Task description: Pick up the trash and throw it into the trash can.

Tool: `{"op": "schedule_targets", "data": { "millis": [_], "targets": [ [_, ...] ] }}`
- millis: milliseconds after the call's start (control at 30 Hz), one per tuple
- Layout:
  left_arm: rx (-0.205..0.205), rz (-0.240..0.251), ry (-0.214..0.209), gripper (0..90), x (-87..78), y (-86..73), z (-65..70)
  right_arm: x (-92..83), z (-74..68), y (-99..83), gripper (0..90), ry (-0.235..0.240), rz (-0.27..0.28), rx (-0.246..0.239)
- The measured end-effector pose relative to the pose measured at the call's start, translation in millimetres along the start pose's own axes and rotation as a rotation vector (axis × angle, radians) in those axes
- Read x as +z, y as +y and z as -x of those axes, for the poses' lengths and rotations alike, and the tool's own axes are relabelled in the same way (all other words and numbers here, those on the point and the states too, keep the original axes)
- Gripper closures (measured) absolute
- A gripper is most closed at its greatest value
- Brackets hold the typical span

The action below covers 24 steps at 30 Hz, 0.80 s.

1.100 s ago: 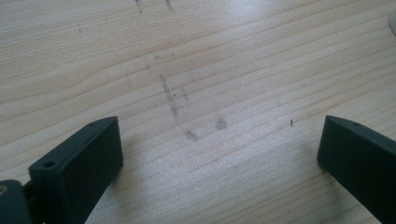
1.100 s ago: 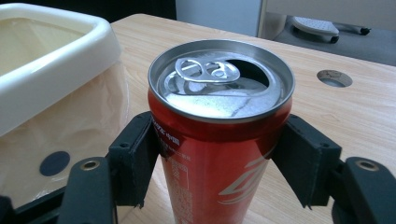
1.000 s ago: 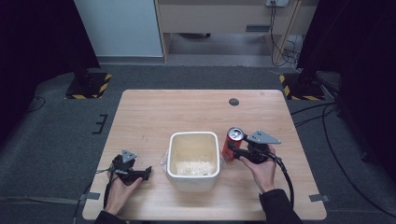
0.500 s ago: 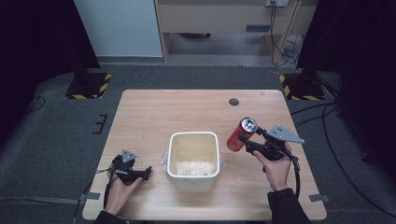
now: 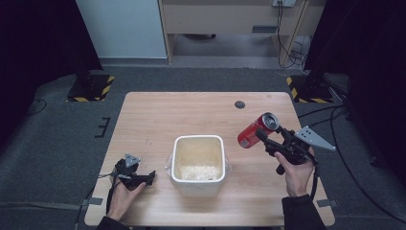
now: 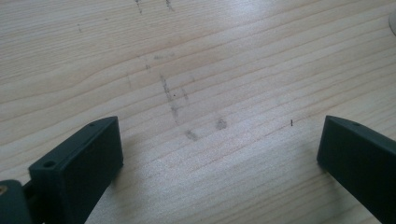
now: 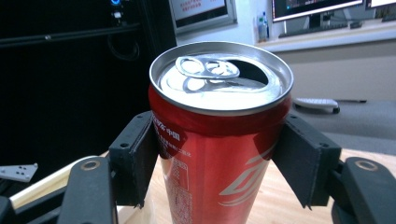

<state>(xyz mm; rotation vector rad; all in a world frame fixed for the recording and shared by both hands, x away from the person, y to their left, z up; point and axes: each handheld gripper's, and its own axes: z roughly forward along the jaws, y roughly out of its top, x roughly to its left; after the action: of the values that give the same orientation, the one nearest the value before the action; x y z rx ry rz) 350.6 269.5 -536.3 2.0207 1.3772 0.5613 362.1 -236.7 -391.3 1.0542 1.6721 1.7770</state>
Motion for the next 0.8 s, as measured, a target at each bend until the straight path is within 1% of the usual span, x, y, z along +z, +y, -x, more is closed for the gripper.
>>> {"op": "schedule_targets", "data": {
  "millis": [133, 367, 533, 633, 667, 700, 800],
  "targets": [
    [0.0, 0.0, 0.0, 0.0, 0.0, 0.0, 0.0, -2.8, -2.8, 4.2, 33.9, 0.007, 0.019, -0.01],
    [0.0, 0.0, 0.0, 0.0, 0.0, 0.0, 0.0, -8.1, -9.6, 12.5, 33.9, 0.053, 0.074, 0.011],
    [0.0, 0.0, 0.0, 0.0, 0.0, 0.0, 0.0, -9.3, -15.9, 15.8, 33.9, 0.076, 0.086, 0.012],
    [0.001, -0.001, 0.0, 0.0, 0.0, 0.0, -0.1, -9.1, -21.0, 17.8, 33.9, 0.107, 0.103, 0.021],
    [0.0, 0.0, 0.0, 0.0, 0.0, 0.0, 0.0, -8.1, -24.9, 18.4, 33.9, 0.126, 0.109, 0.025],
    [0.0, 0.0, 0.0, 0.0, 0.0, 0.0, 0.0, -8.1, -24.9, 18.4, 33.9, 0.126, 0.109, 0.025],
    [0.001, 0.0, 0.0, 0.0, 0.0, 0.0, 0.0, -5.9, -30.8, 18.4, 33.9, 0.147, 0.106, 0.021]
  ]
}}
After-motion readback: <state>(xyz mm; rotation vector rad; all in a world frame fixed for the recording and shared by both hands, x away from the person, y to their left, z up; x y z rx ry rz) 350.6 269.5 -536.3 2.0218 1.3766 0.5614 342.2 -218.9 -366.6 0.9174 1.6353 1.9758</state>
